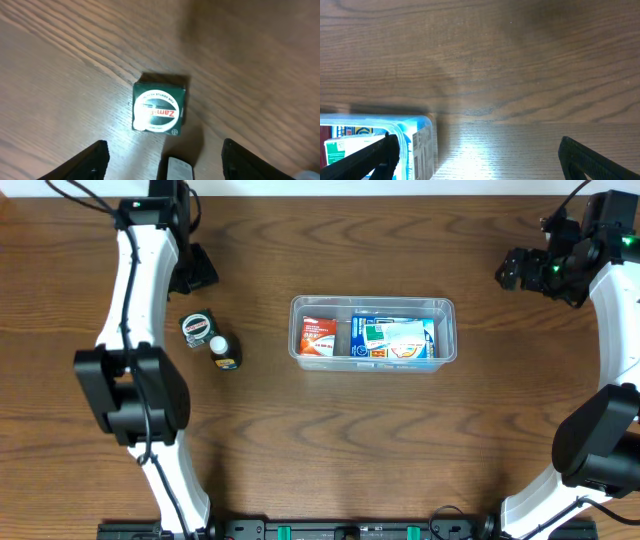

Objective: Pack container
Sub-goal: 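Move the left gripper over the green Zam-Buk tin, then grasp the Zam-Buk tin with the left gripper and lift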

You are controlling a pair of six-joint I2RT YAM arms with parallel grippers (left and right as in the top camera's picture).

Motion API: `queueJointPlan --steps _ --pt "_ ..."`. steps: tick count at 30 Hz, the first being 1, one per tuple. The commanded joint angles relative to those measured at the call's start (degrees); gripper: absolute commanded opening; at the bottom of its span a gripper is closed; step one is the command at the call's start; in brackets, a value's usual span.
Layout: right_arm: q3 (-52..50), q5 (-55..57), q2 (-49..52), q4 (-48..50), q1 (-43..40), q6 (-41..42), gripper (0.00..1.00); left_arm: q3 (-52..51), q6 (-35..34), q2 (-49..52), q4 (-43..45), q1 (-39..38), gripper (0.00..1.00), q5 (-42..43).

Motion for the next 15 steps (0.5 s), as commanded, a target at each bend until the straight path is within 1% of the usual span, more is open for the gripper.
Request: queueJointPlan --steps 1,6,8,11,15 --pt "0.2 0.0 0.1 -0.1 -0.2 0.3 0.99 -0.1 -0.7 2.9 -0.4 1.1 0.74 1.2" --pt "0.2 0.0 0.1 -0.1 -0.2 0.3 0.99 -0.2 -0.6 6.0 -0.8 2.5 0.75 3.2" --pt "0.2 0.0 0.1 -0.1 -0.2 0.3 0.99 -0.4 -0.5 6.8 -1.2 2.9 0.79 3.5" --pt "0.2 0.0 0.1 -0.1 -0.2 0.3 0.99 -1.4 -0.5 7.7 -1.3 3.4 0.8 3.8" --pt "0.2 0.0 0.1 -0.1 -0.2 0.3 0.99 -2.8 -0.2 9.0 -1.2 3.6 0.81 4.0"
